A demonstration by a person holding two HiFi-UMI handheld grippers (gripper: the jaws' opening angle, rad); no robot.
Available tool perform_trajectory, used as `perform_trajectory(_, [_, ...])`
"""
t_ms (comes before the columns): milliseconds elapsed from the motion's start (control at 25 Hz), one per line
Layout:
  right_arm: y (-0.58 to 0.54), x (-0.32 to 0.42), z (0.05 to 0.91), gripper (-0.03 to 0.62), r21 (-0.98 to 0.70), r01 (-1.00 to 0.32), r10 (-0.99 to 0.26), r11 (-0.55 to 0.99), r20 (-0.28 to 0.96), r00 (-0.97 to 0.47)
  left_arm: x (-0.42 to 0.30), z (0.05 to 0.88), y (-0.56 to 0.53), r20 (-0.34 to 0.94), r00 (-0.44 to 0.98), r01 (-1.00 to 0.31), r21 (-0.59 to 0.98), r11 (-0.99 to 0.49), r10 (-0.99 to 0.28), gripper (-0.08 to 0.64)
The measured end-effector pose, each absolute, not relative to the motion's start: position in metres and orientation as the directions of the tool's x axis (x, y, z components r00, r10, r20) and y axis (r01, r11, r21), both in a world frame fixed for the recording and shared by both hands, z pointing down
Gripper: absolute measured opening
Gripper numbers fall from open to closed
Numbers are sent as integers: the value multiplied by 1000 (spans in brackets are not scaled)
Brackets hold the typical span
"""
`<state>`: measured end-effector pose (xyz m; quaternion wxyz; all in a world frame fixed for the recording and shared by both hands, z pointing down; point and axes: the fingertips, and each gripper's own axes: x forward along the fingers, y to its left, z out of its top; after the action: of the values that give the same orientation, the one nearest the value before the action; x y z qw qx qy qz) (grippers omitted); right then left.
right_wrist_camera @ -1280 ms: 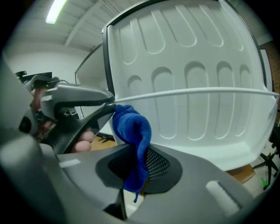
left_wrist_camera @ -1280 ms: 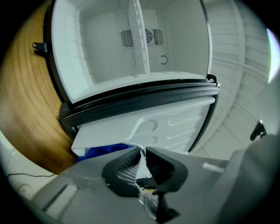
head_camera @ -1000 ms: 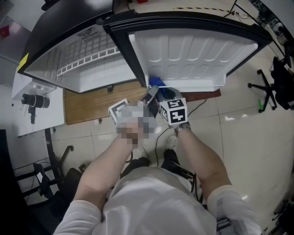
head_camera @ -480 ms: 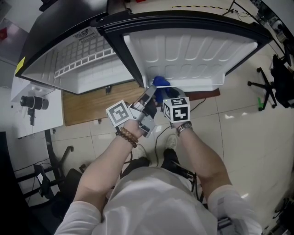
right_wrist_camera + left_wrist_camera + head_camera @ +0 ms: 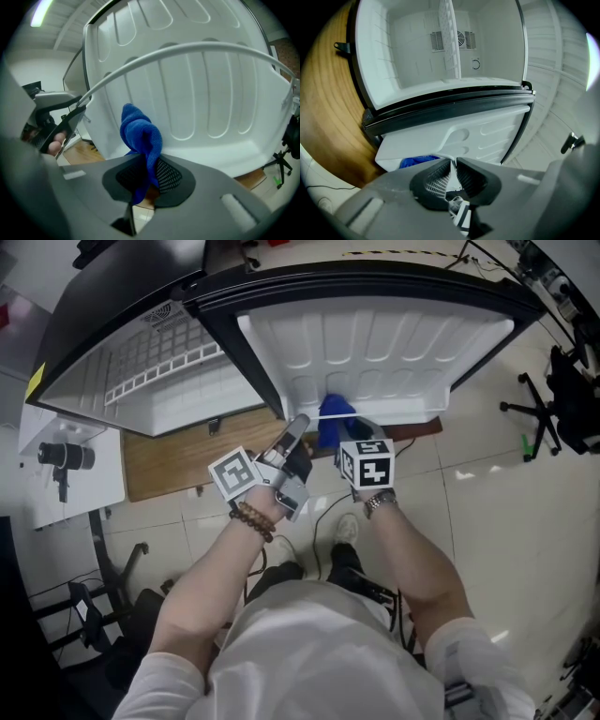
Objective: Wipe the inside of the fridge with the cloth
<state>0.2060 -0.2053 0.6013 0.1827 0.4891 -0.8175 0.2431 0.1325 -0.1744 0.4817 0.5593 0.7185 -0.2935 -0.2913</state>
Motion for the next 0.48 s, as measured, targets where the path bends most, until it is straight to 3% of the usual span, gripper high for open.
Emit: perform_trajectory(480, [-210,265,601,57,-212,-930,-750,301,550,-368,132,485,-171,-80,654,-105,975,-195,-752,34])
